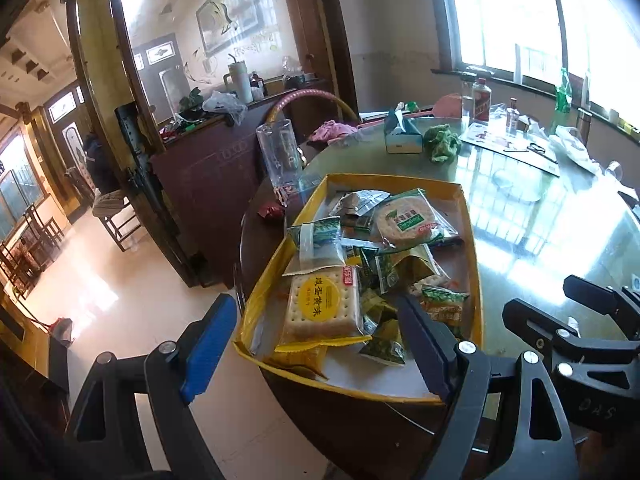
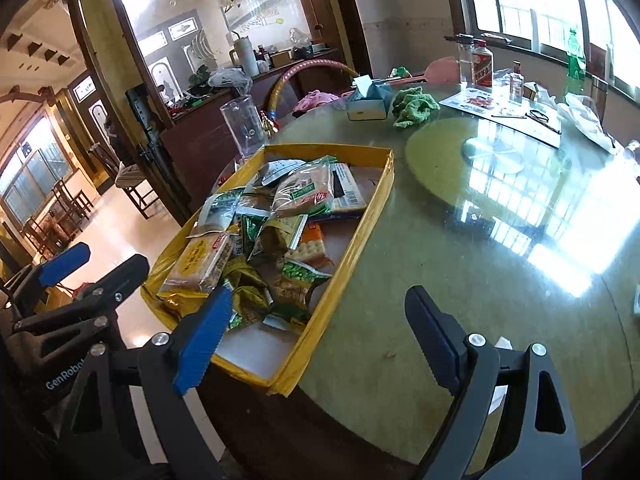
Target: Organize snacks
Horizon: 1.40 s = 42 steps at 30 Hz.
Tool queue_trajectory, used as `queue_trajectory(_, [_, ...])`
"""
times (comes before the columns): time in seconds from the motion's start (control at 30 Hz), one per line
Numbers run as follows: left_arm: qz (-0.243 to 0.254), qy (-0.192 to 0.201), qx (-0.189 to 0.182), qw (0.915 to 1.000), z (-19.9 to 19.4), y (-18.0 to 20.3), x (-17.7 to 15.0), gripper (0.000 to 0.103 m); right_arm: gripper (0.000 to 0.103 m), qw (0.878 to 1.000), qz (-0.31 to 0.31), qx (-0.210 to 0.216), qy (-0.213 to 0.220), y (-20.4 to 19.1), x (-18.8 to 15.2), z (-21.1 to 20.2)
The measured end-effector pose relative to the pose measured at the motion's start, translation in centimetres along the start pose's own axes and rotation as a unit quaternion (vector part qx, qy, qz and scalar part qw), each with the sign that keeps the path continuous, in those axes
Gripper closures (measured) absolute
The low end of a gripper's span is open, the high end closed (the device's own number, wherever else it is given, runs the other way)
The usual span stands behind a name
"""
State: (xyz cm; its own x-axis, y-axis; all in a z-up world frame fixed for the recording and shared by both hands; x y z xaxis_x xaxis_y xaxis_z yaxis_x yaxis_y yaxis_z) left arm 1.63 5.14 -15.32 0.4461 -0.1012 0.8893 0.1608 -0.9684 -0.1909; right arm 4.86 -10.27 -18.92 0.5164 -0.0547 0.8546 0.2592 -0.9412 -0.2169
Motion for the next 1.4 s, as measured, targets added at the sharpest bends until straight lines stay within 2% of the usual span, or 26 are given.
queue_trajectory(0.17, [-0.024, -0.026, -0.004, 0.9994, 1.1, -0.7, -0.9, 0.02, 0.015, 1.0, -0.021, -0.017, -0.003, 0.0, 0.1, 0.9])
queue_trajectory(0.47, [-0.042, -0.01, 0.003, 0.9991, 1.7, -2.3, -0.3, 0.02, 0.015, 0.998, -0.047, -0.028, -0.013, -1.3, -0.1, 2.1])
queue_trajectory(0.8, [-0.041, -0.019, 0.018, 0.9988, 2.9, -3.1, -0.7, 0.02, 0.015, 0.997, -0.065, -0.038, -0.017, -2.0, -0.2, 2.4])
queue_trajectory(1.4, [-0.04, -0.036, 0.017, 0.9984, 3.9, -3.2, -1.7, 0.02, 0.015, 0.996, -0.074, -0.039, -0.028, -2.4, -1.4, 3.2])
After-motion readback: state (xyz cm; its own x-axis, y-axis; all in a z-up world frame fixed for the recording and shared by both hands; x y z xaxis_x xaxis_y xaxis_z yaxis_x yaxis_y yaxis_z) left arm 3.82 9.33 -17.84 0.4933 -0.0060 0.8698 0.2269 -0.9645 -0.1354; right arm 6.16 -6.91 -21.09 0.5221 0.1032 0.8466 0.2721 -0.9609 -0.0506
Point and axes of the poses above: each gripper's, at about its wrist camera, not at the fingertips, and z roughly the way its jaws point, y to its right, x to its top, the point moved 9 cm from there along z, roughly the way its jaws point, and after that the axes turned 15 degrees about y, right-handed, at the moved point
